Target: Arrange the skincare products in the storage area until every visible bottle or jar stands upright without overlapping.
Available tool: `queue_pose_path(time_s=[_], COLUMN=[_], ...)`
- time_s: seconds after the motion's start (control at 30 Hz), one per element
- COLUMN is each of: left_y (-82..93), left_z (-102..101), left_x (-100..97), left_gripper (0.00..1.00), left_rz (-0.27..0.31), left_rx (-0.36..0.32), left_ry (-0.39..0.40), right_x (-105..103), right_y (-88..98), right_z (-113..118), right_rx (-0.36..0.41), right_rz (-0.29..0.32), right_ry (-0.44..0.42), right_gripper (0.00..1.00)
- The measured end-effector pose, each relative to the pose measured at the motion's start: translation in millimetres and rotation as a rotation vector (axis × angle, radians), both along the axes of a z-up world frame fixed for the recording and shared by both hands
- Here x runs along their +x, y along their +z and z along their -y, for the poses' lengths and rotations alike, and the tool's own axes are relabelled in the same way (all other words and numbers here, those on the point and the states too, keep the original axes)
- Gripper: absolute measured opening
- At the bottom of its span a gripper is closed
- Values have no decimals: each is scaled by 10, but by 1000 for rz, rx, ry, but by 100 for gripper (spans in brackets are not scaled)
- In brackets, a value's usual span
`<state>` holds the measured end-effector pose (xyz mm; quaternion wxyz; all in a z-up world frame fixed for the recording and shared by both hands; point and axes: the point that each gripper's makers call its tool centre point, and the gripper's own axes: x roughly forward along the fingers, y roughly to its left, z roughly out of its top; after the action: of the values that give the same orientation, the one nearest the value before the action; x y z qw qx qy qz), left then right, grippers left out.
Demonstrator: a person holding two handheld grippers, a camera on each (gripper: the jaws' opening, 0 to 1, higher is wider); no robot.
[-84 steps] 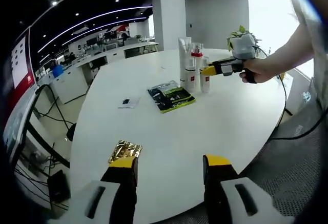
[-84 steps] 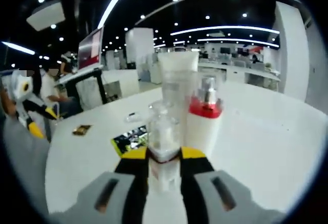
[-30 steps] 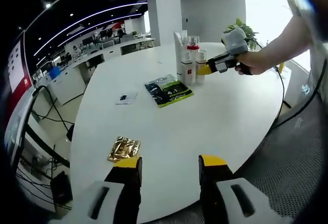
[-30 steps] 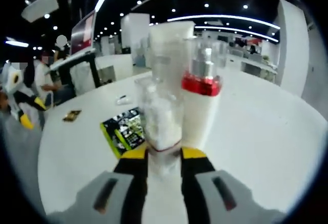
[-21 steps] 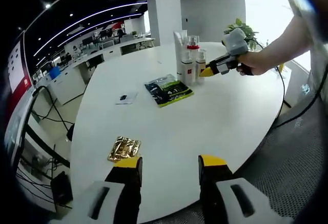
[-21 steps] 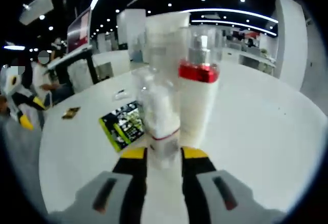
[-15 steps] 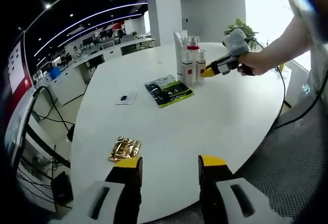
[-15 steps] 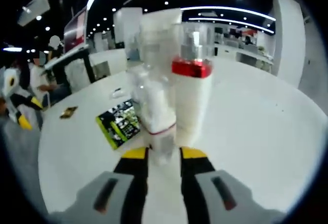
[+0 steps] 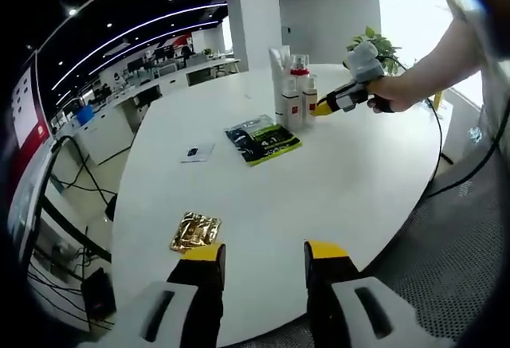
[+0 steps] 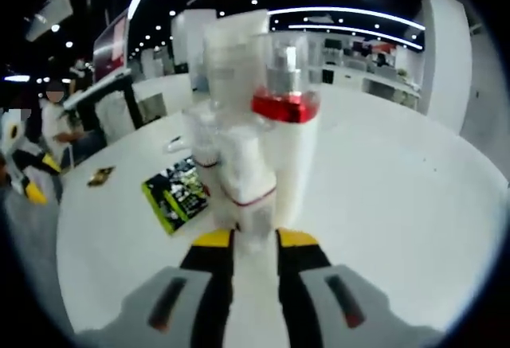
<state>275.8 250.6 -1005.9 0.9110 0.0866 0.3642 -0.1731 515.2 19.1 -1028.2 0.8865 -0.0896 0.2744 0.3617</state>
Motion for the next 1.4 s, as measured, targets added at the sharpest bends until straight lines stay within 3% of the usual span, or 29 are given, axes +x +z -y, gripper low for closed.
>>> queue_pose_path(time_s=[0.9, 0.97, 1.17, 1.4], left_y=[47, 56, 95, 86], left_z=[-16, -10, -8, 18], left_x=[27, 27, 39, 20], left_gripper=[41, 41, 41, 40], left_rz=[23, 24, 44, 48], left_rx=[-9, -8, -13, -11], left_ry=[15, 13, 15, -7], right_x=[-31, -126, -528, -1234], right_y=[-7, -7, 47, 348], right_z=[205, 198, 93, -138], right_rx=[-17, 11, 31, 91], right_rz=[-31, -62, -79, -64], right_ry=[-66, -93, -69, -5], right_gripper=[17, 17, 18, 19])
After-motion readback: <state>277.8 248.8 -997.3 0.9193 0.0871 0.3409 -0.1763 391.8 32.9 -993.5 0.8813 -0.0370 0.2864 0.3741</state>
